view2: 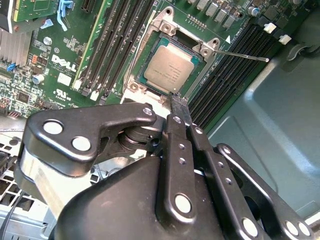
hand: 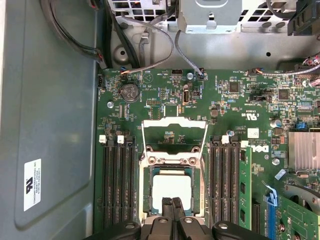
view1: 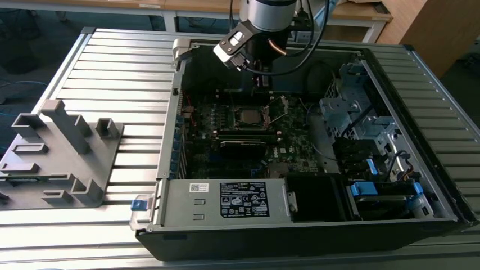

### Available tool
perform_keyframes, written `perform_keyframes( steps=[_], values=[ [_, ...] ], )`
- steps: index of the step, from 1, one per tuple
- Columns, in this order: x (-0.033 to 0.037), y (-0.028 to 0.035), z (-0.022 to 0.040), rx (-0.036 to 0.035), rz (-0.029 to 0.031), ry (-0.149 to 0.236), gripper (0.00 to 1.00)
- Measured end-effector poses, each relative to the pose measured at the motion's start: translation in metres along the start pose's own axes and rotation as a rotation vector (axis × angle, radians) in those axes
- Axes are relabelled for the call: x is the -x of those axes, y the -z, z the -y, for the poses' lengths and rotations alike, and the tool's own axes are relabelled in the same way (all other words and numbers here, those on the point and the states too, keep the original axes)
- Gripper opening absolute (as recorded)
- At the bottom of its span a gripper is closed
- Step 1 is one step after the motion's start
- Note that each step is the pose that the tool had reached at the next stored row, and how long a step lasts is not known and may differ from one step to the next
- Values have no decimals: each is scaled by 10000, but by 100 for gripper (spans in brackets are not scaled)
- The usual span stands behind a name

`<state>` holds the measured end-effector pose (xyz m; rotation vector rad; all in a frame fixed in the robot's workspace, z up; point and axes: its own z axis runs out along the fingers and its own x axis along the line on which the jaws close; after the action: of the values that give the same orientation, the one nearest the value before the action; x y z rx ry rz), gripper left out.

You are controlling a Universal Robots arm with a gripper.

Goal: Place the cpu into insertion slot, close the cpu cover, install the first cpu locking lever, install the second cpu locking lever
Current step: 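Close the cpu cover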

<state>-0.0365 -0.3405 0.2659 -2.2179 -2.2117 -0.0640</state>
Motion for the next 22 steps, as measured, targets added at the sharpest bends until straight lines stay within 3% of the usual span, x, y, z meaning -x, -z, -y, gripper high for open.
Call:
perform_keyframes(
  steps=[5,15,22],
  values=[
    [0,-1,-46,0,0,0,11],
    [0,-6,-223,0,0,-1,11],
    [-1,-7,-253,1,-2,1,11]
  ],
)
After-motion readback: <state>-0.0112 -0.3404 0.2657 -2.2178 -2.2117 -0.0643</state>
